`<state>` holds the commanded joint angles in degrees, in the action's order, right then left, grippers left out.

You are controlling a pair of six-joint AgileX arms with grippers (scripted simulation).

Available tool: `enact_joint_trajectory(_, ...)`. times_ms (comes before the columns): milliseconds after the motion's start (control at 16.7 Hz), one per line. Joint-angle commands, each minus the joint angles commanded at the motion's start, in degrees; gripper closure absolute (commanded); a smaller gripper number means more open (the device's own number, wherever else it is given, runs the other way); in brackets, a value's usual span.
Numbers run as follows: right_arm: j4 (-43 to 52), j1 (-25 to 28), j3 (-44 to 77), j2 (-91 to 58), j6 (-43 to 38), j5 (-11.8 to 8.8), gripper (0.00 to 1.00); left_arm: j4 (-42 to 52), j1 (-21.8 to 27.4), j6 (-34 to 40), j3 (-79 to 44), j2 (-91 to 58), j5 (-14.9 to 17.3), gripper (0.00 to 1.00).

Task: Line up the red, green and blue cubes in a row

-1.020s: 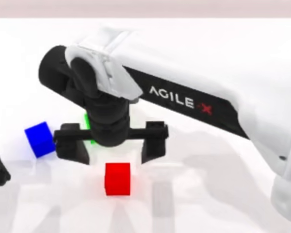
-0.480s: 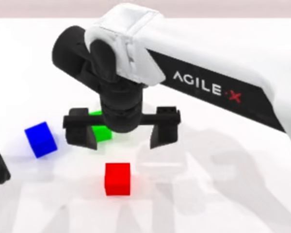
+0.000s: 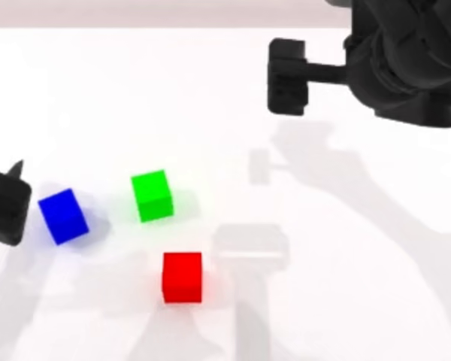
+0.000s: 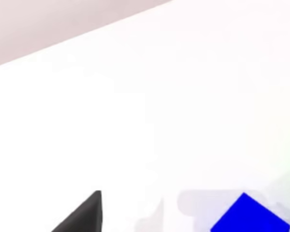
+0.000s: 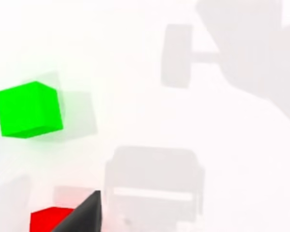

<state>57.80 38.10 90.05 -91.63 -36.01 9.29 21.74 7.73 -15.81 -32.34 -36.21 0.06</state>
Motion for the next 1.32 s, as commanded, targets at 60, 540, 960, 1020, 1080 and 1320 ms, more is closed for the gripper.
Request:
enact_joint_trajectory(60,-3.10,-2.45,-5.48,6.48,2.49,0.46,0.00,2.97,1.00,-2.11,-4.29,-5.74,-0.03,0.00)
enact_joint_trajectory(540,-29.47,-22.01,-51.81,55.55,21.75,-0.33,0.00,27.67,9.31,-19.37,-38.15,-51.62,-0.19,0.00)
enact_joint_trajectory(960,-49.95,-33.84,-81.07,82.49,32.86,-6.14,0.00,42.63,14.77,-30.45,-61.35,-78.39,-0.01,0.00)
enact_joint_trajectory(1020,-52.20,-34.95,-83.80,85.24,33.84,-6.98,0.00,43.94,15.28,-31.48,-63.61,-80.88,0.02,0.00)
enact_joint_trajectory(1080,-54.16,-35.89,-86.11,87.60,34.65,-7.75,0.00,45.04,15.71,-32.36,-65.52,-82.94,0.04,0.00)
enact_joint_trajectory(1320,-57.80,-37.53,-90.05,91.63,36.01,-9.29,0.00,47.10,16.54,-34.05,-69.23,-86.52,0.09,0.00)
